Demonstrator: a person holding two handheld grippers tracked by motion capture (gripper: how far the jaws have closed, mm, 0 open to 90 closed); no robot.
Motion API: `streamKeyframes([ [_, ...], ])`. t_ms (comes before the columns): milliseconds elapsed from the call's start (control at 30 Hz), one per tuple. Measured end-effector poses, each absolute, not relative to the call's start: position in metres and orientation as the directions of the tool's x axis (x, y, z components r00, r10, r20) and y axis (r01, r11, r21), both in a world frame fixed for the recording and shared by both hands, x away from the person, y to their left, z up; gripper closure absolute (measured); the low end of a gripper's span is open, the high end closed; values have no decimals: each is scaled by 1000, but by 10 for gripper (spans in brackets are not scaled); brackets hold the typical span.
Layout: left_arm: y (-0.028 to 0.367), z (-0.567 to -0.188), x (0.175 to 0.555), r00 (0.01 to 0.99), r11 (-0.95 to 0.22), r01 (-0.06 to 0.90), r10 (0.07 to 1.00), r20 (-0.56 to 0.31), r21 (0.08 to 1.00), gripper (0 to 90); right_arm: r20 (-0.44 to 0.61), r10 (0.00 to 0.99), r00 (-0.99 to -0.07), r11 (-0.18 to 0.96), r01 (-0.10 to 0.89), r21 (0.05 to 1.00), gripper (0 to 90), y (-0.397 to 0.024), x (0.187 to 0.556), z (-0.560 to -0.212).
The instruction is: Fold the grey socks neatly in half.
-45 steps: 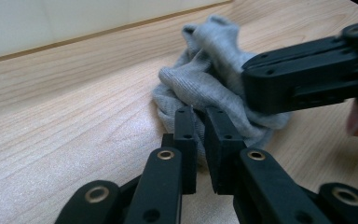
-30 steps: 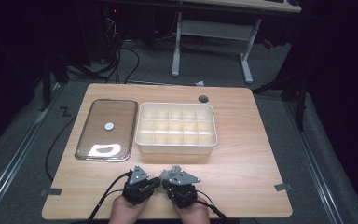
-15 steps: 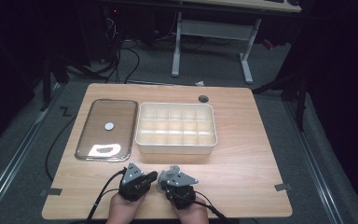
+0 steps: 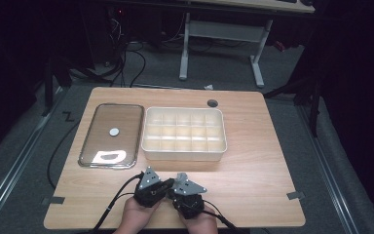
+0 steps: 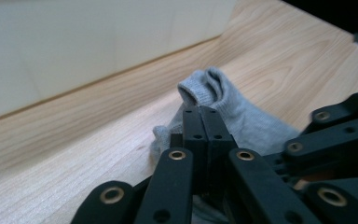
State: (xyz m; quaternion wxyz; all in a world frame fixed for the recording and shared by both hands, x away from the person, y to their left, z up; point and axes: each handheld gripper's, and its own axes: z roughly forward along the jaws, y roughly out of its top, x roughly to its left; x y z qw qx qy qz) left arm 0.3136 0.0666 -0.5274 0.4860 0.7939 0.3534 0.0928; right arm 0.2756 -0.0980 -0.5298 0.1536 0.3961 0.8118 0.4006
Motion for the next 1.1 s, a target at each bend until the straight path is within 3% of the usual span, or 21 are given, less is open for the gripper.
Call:
streamKeyframes([
  [500, 65, -532, 316, 728, -313, 472, 665, -164, 824, 900, 87, 766, -636, 321, 496, 807, 831, -108, 266, -518],
  [700, 64, -532, 315, 728, -314, 471, 666, -162, 824, 900, 51, 789, -612, 305, 463, 832, 900, -123, 262, -501],
  [1100, 62, -532, 314, 728, -325, 466, 670, -148, 823, 900, 63, 821, -567, 304, 528, 793, 854, -138, 271, -517],
])
